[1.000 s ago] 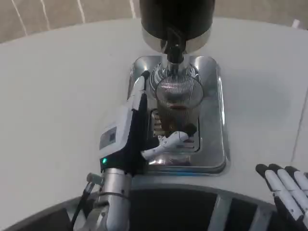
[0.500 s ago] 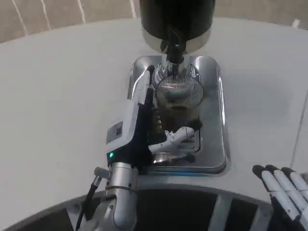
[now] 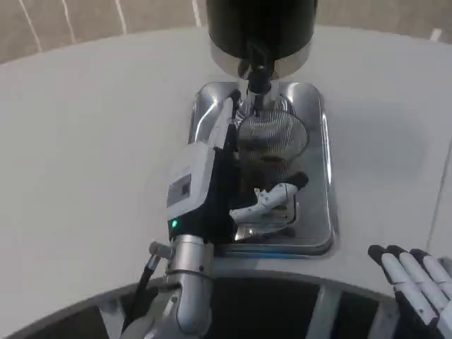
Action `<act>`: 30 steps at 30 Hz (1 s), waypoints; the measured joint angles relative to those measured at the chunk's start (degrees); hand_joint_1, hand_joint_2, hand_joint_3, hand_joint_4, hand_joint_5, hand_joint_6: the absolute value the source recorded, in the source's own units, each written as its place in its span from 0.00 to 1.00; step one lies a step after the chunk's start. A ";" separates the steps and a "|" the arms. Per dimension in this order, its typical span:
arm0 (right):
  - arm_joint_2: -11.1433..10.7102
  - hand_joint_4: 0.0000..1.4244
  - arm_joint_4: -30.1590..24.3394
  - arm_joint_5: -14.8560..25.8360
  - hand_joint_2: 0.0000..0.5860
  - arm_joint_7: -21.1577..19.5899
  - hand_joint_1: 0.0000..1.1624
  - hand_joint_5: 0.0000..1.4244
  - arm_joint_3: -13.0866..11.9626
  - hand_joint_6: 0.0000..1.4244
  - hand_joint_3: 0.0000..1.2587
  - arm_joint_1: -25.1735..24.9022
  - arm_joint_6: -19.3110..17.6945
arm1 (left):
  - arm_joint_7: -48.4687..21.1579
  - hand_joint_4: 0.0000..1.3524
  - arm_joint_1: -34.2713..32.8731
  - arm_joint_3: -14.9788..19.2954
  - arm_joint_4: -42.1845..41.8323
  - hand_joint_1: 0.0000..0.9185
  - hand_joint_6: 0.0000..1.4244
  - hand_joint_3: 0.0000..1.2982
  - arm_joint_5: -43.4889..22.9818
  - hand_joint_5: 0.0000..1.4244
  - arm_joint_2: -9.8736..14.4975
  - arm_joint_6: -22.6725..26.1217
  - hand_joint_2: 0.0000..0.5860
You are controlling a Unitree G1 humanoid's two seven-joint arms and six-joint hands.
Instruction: Grasp the cup under the faucet to collect the drink, then remove the cup.
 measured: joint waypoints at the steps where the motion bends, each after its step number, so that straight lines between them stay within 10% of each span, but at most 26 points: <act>1: 0.12 0.00 -0.14 0.23 0.54 0.30 0.64 0.00 0.00 0.00 0.00 -0.04 0.16 | 0.00 0.07 -0.04 -0.22 0.24 0.52 0.52 0.04 0.04 0.33 -0.16 0.01 0.12; 8: 1.26 0.00 -2.03 1.08 0.54 1.99 0.64 0.00 0.06 0.00 0.00 -0.60 1.08 | 1.06 0.17 -2.18 -1.78 1.88 0.60 0.68 0.11 0.41 0.43 -0.66 1.92 0.14; 13: 1.74 0.00 -2.53 1.50 0.54 3.15 0.64 0.00 0.04 0.00 0.00 -0.79 1.81 | 3.65 0.48 -3.40 -3.20 2.73 0.68 0.99 0.41 0.90 0.70 -1.58 5.59 0.15; 19: 2.33 0.00 -4.00 1.50 0.54 4.54 0.64 0.00 0.04 0.00 0.00 -1.33 2.41 | 9.45 0.83 -3.64 -3.82 4.42 0.74 1.00 0.74 1.45 0.96 -4.19 7.46 0.17; 30: 2.31 0.00 -4.00 1.61 0.55 5.62 0.63 0.00 -0.22 0.00 0.00 -2.14 2.48 | 13.83 0.90 -1.20 -1.69 4.79 0.78 1.00 0.84 -0.04 0.98 -5.08 5.17 0.10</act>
